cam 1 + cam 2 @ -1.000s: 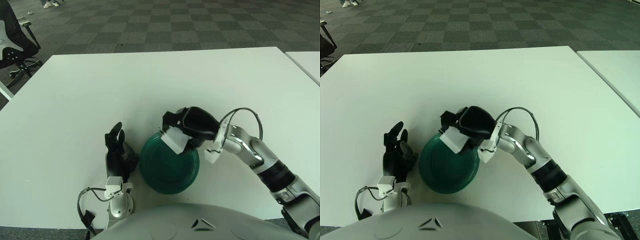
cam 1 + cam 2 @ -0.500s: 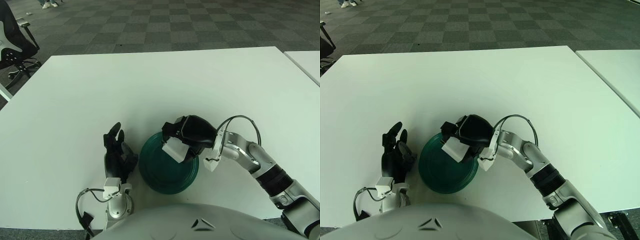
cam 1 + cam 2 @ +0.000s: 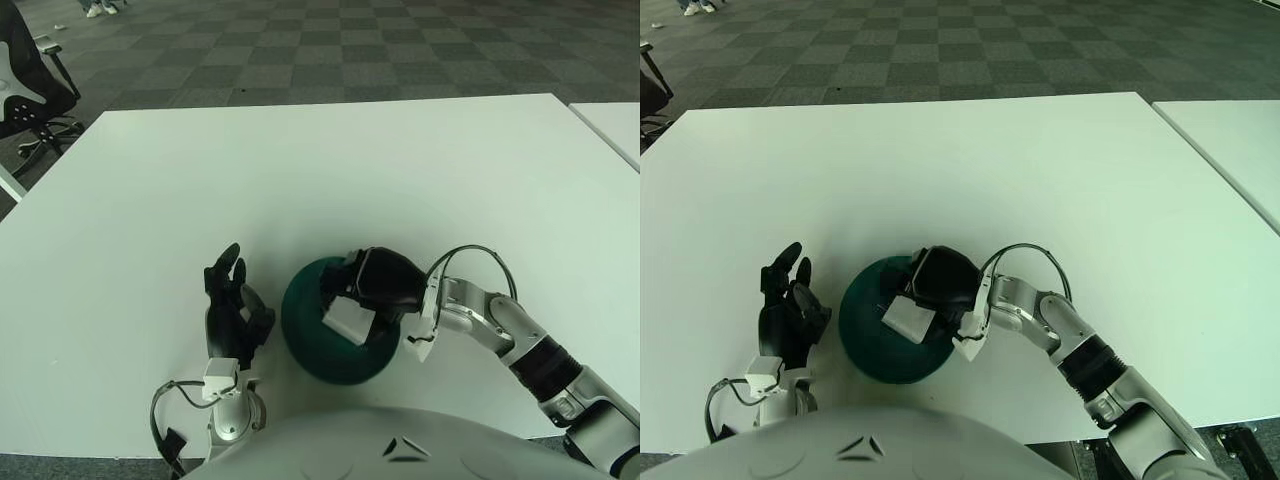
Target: Put the charger into the plate.
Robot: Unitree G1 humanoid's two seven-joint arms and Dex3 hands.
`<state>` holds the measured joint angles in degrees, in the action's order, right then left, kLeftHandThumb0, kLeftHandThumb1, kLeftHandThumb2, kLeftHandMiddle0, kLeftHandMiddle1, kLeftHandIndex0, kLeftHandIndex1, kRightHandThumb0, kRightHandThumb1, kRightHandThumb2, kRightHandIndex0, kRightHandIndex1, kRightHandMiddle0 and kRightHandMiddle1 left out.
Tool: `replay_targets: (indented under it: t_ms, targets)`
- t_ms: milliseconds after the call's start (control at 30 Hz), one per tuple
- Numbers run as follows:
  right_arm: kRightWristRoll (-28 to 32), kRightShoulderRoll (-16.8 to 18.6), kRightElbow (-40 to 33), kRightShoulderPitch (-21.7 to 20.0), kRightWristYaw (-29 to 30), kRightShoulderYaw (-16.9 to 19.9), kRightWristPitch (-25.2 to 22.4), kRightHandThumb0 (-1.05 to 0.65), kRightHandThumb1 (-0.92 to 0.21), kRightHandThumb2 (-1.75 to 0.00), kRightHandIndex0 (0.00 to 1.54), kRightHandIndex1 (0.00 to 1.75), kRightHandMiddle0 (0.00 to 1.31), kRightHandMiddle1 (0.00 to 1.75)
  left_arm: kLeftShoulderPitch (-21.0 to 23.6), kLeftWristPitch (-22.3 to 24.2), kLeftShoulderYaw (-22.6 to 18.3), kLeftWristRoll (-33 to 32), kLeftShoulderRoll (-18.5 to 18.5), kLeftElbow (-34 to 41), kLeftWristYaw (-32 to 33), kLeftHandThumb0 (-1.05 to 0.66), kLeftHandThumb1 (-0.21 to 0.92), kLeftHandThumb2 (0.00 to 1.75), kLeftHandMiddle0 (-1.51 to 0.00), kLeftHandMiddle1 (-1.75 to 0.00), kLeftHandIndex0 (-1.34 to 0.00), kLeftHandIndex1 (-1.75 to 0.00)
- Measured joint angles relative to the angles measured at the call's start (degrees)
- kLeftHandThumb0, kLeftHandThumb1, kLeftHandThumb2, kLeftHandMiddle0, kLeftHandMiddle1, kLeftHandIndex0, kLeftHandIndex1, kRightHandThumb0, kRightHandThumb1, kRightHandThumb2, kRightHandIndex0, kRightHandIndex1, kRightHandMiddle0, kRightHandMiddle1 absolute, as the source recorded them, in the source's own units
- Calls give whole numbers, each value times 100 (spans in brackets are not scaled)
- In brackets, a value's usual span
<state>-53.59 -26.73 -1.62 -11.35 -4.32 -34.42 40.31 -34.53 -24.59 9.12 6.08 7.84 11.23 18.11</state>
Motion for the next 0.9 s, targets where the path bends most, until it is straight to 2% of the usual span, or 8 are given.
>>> replay_targets:
  t_ms: [200, 333, 400, 433, 467, 533, 667, 900]
  targets:
    - [-244, 54, 8, -4, 147, -102, 18, -42, -55, -102, 82, 175, 44, 175, 0, 146, 105, 12, 1, 107, 0, -84, 92, 102, -31, 0, 0, -72]
    - [-419, 46, 28, 0, 423, -103, 25, -40, -64, -90, 66, 175, 37, 175, -3, 259, 160, 10, 1, 181, 1, -83, 92, 102, -30, 0, 0, -72]
    - [-445, 45, 43, 4, 505, -103, 19, -38, -76, -74, 44, 165, 30, 175, -2, 292, 191, 11, 2, 196, 4, -83, 92, 102, -30, 0, 0, -72]
    - [-444, 42, 38, 7, 524, -99, 15, -45, -79, -72, 40, 154, 27, 167, -1, 313, 207, 14, 2, 202, 8, -83, 92, 103, -30, 0, 0, -72]
    - [-440, 35, 16, 9, 517, -91, 13, -56, -84, -69, 37, 129, 21, 150, 0, 328, 219, 20, 2, 204, 11, -83, 92, 103, -30, 0, 0, -72]
    - [-418, -5, -105, 22, 439, -66, 11, -67, -88, -70, 34, 100, 14, 132, 2, 355, 232, 43, 2, 204, 17, -83, 92, 104, -29, 0, 0, -72]
    - [-456, -139, -284, 25, 512, 51, 18, -80, -91, -80, 30, 54, 3, 97, 6, 367, 231, 81, 1, 202, 19, -83, 92, 105, -29, 0, 0, -71]
    - [-567, -224, -419, 130, 602, 146, 7, -91, -92, -96, 26, 13, 0, 61, 7, 366, 211, 99, -6, 190, -2, -83, 92, 107, -29, 0, 0, -73]
